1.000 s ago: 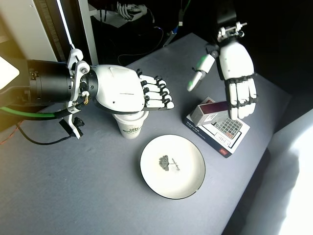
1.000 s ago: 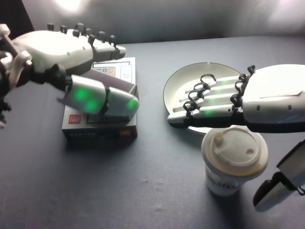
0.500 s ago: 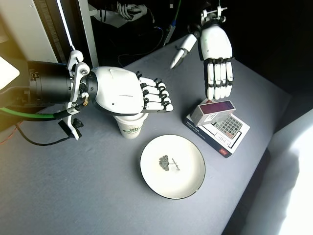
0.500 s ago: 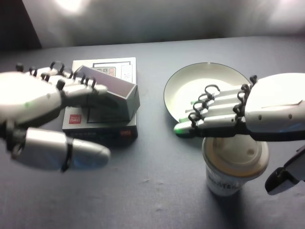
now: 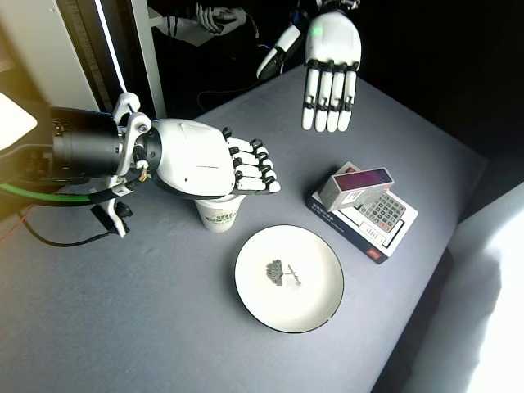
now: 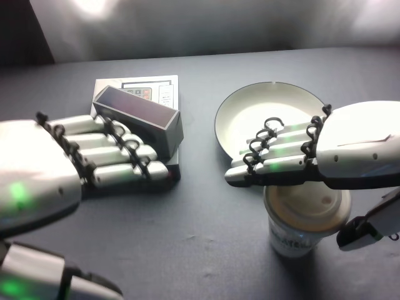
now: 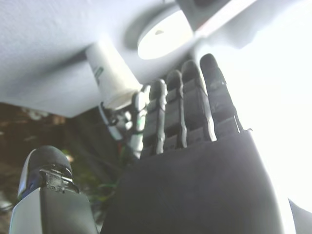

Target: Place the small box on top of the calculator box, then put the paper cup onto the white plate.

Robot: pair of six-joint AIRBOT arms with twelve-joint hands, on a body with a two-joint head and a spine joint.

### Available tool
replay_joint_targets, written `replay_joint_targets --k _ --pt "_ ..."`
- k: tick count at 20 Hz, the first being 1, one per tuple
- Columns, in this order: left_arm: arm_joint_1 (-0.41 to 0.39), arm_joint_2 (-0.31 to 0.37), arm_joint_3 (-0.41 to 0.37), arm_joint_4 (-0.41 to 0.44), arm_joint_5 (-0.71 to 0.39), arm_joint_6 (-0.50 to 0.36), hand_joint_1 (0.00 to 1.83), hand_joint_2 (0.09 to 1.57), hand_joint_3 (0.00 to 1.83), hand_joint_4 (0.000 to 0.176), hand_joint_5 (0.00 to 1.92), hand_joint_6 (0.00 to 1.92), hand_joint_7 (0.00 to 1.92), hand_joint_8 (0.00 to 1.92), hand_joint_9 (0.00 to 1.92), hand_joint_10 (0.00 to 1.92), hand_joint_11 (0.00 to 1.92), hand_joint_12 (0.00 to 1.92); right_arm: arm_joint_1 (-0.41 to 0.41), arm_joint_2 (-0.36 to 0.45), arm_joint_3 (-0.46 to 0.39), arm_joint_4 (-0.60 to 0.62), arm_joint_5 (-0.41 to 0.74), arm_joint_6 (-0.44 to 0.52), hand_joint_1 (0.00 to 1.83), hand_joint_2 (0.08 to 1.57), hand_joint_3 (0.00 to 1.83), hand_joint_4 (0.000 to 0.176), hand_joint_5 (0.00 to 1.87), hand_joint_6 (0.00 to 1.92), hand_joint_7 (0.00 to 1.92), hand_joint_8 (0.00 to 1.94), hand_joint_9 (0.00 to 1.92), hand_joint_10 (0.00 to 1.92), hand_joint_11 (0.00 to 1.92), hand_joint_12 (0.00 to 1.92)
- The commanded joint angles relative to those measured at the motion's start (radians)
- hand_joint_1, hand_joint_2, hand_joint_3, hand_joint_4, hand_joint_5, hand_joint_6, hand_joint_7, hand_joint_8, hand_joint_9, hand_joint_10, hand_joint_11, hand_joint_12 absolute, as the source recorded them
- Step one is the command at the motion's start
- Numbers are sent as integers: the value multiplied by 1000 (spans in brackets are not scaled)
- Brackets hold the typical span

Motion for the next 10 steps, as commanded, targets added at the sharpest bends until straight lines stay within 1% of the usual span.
replay_joint_targets --k 1,2,4,5,6,7,8,9,10 --pt "-7 15 -1 -18 -116 6 99 992 4 0 158 6 171 6 158 3 0 352 6 11 2 43 50 13 1249 938 32 0 0 0 0 0 0 0 0 0" --pt "-7 22 -5 -25 -118 10 80 994 4 0 155 4 173 6 158 2 0 354 10 8 3 18 56 22 1238 942 30 0 0 0 0 0 0 0 0 0" --pt "-5 31 -7 -27 -124 13 92 998 1 0 140 1 179 4 167 4 0 355 22 -4 15 -47 57 91 1203 926 18 0 0 0 0 0 0 0 0 0" --pt "-12 37 -9 -20 -121 11 92 999 2 0 149 4 183 5 173 5 0 358 24 -11 24 -54 57 115 1209 921 14 0 0 0 0 0 0 0 0 0" --pt "-25 38 -8 0 -103 -5 91 995 0 0 158 4 198 5 192 6 0 410 25 -11 28 -55 58 124 1219 928 17 0 0 0 0 0 0 0 0 0" --pt "-40 38 -7 20 -79 -23 91 999 2 0 156 2 195 2 188 3 0 421 27 -11 31 -69 63 144 1183 937 19 0 0 0 0 0 0 0 0 0" --pt "-60 38 -7 52 -49 -53 81 999 1 0 149 1 189 2 181 1 0 392 31 -12 32 -100 69 177 1176 938 18 0 0 0 0 0 0 0 0 0" --pt "-82 37 -5 103 -11 -102 73 1007 4 0 154 3 184 0 178 0 0 387 31 -12 32 -115 75 188 1188 938 16 0 0 0 0 0 0 0 0 0" --pt "-103 36 -1 160 22 -153 85 1011 4 0 143 1 173 1 166 1 0 341 29 -13 32 -121 75 188 1199 939 15 0 0 0 0 0 0 0 0 0"
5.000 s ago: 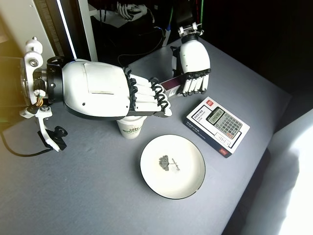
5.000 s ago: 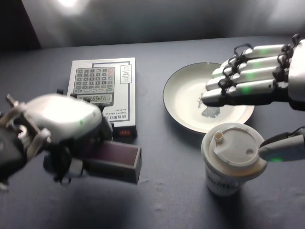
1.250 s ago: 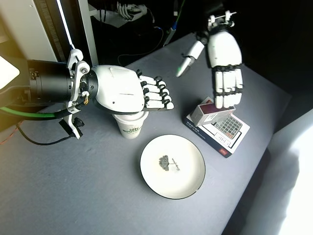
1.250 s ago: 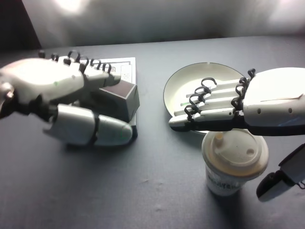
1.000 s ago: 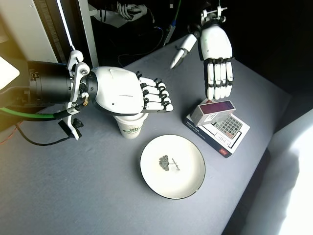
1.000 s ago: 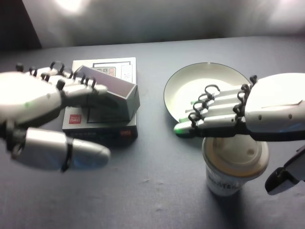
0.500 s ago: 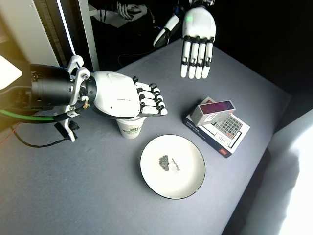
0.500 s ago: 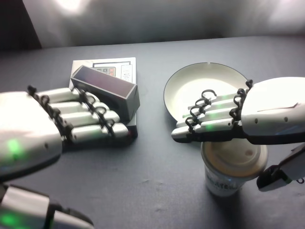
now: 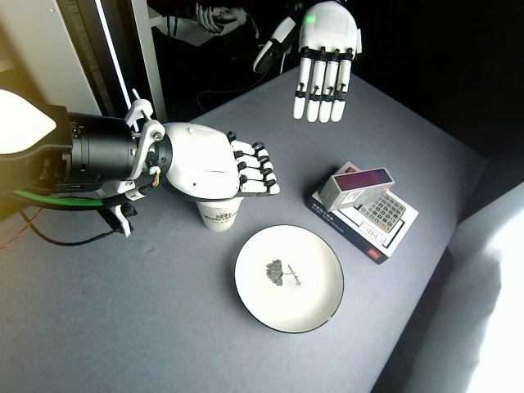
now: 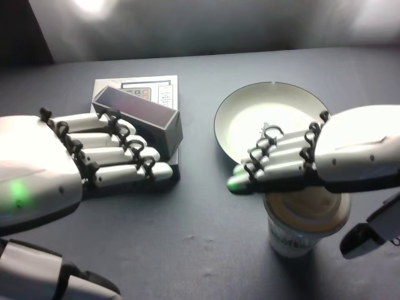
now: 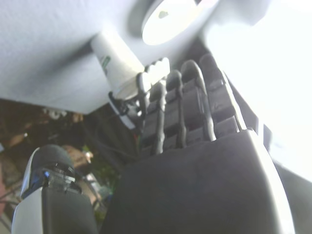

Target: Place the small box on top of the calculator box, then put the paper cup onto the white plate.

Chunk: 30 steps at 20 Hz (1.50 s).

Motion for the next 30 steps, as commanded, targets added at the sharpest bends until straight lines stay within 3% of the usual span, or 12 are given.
replay_joint_targets --k 1,3,13,15,19,21,22,23,25,26,27,30 --pt "-18 5 7 -1 -49 -27 90 1014 2 0 152 3 183 3 179 4 0 371 5 7 1 51 41 6 1218 939 13 0 0 0 0 0 0 0 0 0" --pt "-33 4 14 45 -38 -72 75 1014 1 0 147 0 181 1 173 0 0 376 -1 4 5 50 39 6 1224 925 5 0 0 0 0 0 0 0 0 0" --pt "-37 1 31 62 -56 -77 100 1011 0 0 174 5 192 6 185 5 0 399 -46 -39 67 51 41 9 1242 972 18 0 0 0 0 0 0 0 0 0" --pt "-37 1 29 61 -56 -80 70 1021 2 0 137 1 157 1 151 0 0 321 -50 -39 67 51 47 9 1226 978 18 0 0 0 0 0 0 0 0 0" --pt "-37 1 32 52 -55 -90 117 1013 0 0 196 8 235 9 220 9 0 441 -62 -38 69 51 49 9 1214 994 18 0 0 0 0 0 0 0 51 26" --pt "-36 1 37 52 -54 -90 71 1031 6 0 173 1 211 0 203 1 0 444 -62 -38 74 50 52 9 1296 1008 4 0 40 8 52 8 93 23 1 613" --pt "-36 1 38 54 -54 -90 52 1053 9 0 164 0 205 0 198 0 0 429 -62 -38 76 50 56 10 1345 1009 1 0 227 29 239 22 266 47 0 967" --pt "-35 1 39 55 -54 -90 37 1062 7 0 187 6 241 8 226 7 0 470 -62 -38 82 50 71 11 1424 1061 7 0 376 30 395 21 400 52 0 1151" --pt "-35 1 41 55 -53 -90 29 1075 7 0 213 9 271 12 255 11 0 511 -62 -38 95 40 81 18 1480 1105 5 0 718 40 767 33 726 79 262 1214" --pt "-35 1 41 55 -51 -90 5 1093 9 0 192 2 245 4 238 2 0 472 -62 -38 99 35 88 22 1586 1116 2 0 893 46 880 737 790 981 632 1611" --pt "-36 1 40 53 -49 -90 12 1100 6 0 205 4 262 7 255 5 0 501 -62 -38 101 33 89 23 1501 1160 2 0 769 998 886 956 774 1200 699 1692" --pt "-36 1 40 50 -48 -91 39 1112 3 0 231 4 288 4 289 6 0 549 -62 -38 101 31 89 23 1488 1113 0 0 884 1011 1015 792 910 1077 796 1625"
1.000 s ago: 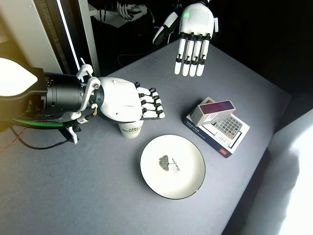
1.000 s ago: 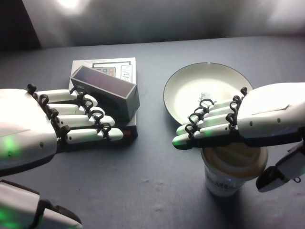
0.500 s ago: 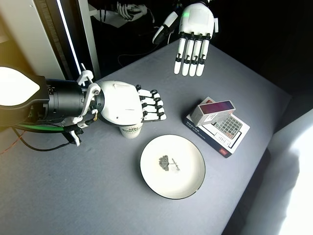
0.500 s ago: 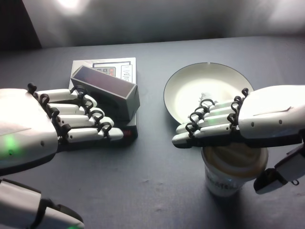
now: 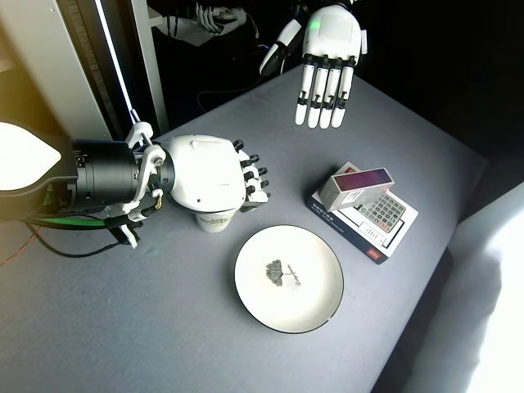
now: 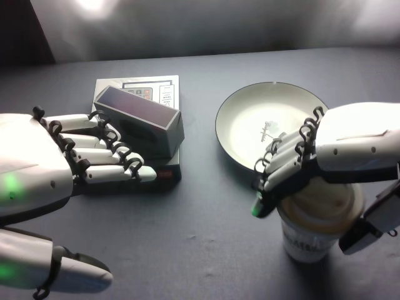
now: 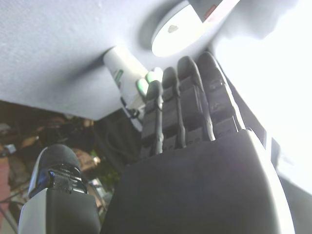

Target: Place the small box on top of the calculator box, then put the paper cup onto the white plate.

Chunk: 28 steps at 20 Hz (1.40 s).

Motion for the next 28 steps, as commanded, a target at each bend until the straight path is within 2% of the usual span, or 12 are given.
replay_joint_targets --k 1,3,5,7,8,13,14,15,16,23,27,28 --pt "-15 8 1 -32 -82 -3 46 1116 4 0 226 2 284 2 285 4 0 549 -6 11 2 -2 12 5 1488 1109 0 0 899 1000 1003 785 929 1061 805 1616" --pt "-16 8 0 -33 -82 -3 75 1115 2 0 250 7 297 4 294 5 0 575 -3 11 2 -2 14 9 1490 1107 0 0 887 1003 987 817 974 1005 802 1613" --pt "-18 8 -1 -34 -81 -3 34 1131 4 0 223 1 285 0 283 0 0 520 6 11 2 -1 18 9 1486 1125 2 0 825 1097 935 898 945 1053 786 1629" --pt "-22 7 -1 -34 -78 -3 56 1119 0 0 271 5 331 4 327 4 0 626 21 11 2 25 22 5 1486 1121 0 0 863 1032 958 842 911 1107 825 1607" --pt "-24 7 -2 -34 -76 -3 12 1132 4 0 235 3 294 1 287 2 0 551 29 11 2 40 25 3 1485 1123 2 0 840 1068 949 860 903 1109 829 1601" --pt "-34 3 -4 -32 -67 -3 8 1127 2 0 244 3 307 3 303 3 0 557 95 6 3 84 23 -12 1486 1118 1 0 858 1063 975 824 905 1091 819 1603" --pt "-36 2 -4 -31 -64 -3 32 1124 0 0 258 6 323 7 314 6 0 586 113 1 10 87 14 -12 1484 1130 2 0 828 1105 940 878 890 1119 798 1632" --pt "-36 2 -4 -31 -63 -3 37 1123 0 0 267 8 328 8 317 6 0 592 124 -6 21 93 10 -12 1482 1141 1 0 795 1144 910 924 870 1154 797 1642" --pt "-36 2 -4 -31 -63 -3 31 1129 1 0 252 2 312 3 297 2 0 557 138 -21 44 98 5 -11 1487 1120 0 0 844 1082 976 831 916 1076 818 1597" --pt "-42 -1 -2 -27 -56 -3 30 1142 3 0 268 2 309 2 299 2 0 578 240 -124 229 106 22 51 1488 1115 1 0 861 1065 987 821 918 1061 816 1597" --pt "-42 -1 0 -27 -55 -3 12 1162 5 0 296 3 343 6 324 5 0 625 297 -154 271 49 26 92 1488 1115 0 0 858 1055 995 816 913 1068 814 1601" --pt "-42 -1 0 -27 -55 -4 2 1164 4 0 298 3 344 4 326 4 0 636 301 -159 278 46 26 92 1486 1128 3 0 821 1109 953 882 888 1106 801 1624"
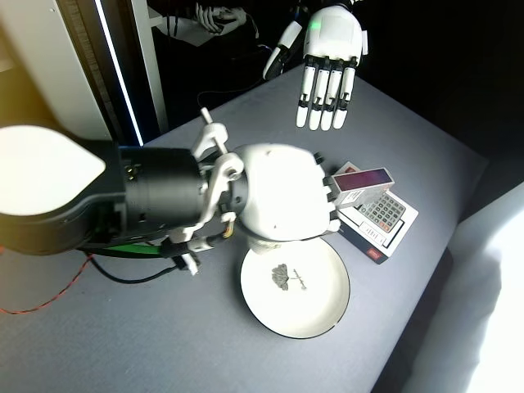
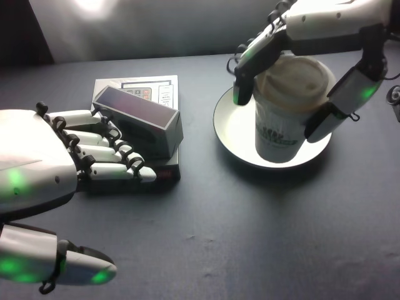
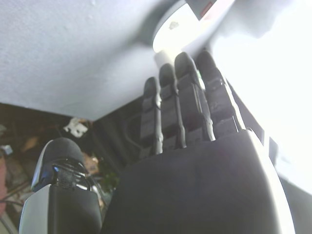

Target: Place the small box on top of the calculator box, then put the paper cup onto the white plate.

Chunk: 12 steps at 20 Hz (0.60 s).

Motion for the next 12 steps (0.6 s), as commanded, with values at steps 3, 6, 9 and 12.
replay_joint_targets --k 3,6,9,12 --pt "-15 5 4 -29 -77 -6 0 1174 5 0 289 4 334 7 321 6 0 575 22 -41 78 66 19 4 1488 1116 0 0 854 1075 993 814 914 1065 816 1593" --pt "-15 5 5 -27 -75 -6 0 1179 2 0 291 1 335 1 321 1 0 621 23 -118 179 35 28 6 1485 1128 0 0 841 1108 962 858 884 1106 785 1629" --pt "-15 5 8 -25 -75 -6 0 1185 3 0 285 2 330 2 311 2 0 600 22 -169 258 32 51 5 1486 1129 0 0 826 1115 958 854 901 1101 781 1636" --pt "-16 5 8 -23 -75 -6 0 1181 0 0 315 8 353 5 330 4 0 641 22 -225 341 -25 91 20 1488 1116 1 0 860 1074 987 823 918 1055 801 1601"
